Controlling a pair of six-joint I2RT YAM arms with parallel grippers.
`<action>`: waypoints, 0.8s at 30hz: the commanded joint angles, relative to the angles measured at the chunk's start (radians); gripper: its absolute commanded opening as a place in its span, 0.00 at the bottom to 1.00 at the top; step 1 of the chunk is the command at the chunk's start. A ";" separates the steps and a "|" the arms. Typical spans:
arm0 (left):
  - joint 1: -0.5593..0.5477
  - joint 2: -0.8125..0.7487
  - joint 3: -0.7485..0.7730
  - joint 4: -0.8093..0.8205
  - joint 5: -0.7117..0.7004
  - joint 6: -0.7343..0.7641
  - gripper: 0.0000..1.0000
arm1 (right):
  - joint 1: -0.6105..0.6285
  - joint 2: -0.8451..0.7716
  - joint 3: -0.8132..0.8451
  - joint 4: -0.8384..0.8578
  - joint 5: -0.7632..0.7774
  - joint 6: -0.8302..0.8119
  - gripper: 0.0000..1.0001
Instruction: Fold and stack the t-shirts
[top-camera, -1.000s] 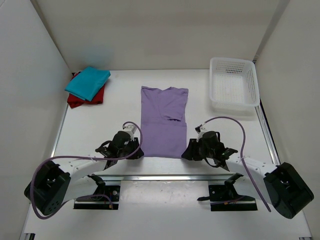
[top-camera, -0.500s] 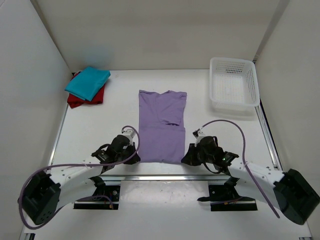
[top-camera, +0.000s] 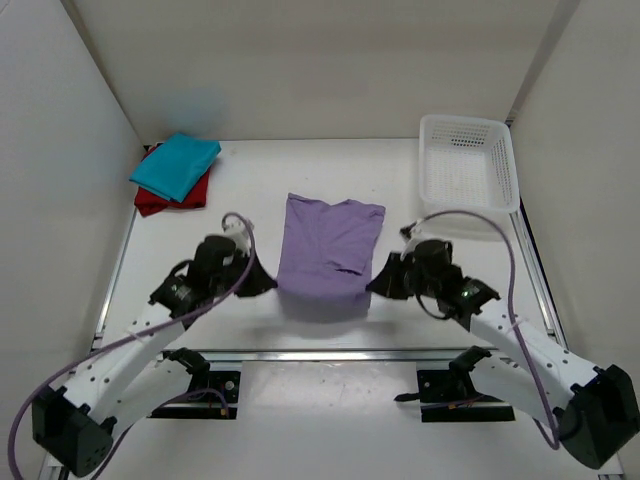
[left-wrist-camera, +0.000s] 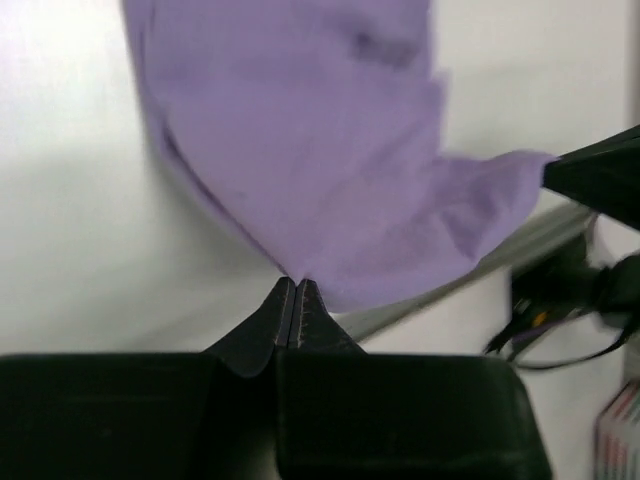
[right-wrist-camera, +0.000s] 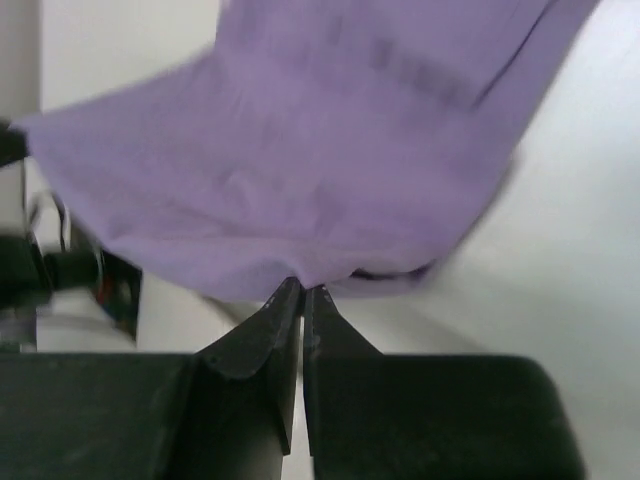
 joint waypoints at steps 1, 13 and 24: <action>0.106 0.149 0.204 0.085 0.065 0.099 0.00 | -0.211 0.093 0.161 0.032 -0.092 -0.179 0.00; 0.235 0.862 0.709 0.255 -0.035 0.136 0.00 | -0.457 0.705 0.655 0.152 -0.133 -0.267 0.00; 0.323 1.241 1.039 0.368 -0.057 0.058 0.31 | -0.502 1.146 1.089 0.138 -0.097 -0.276 0.05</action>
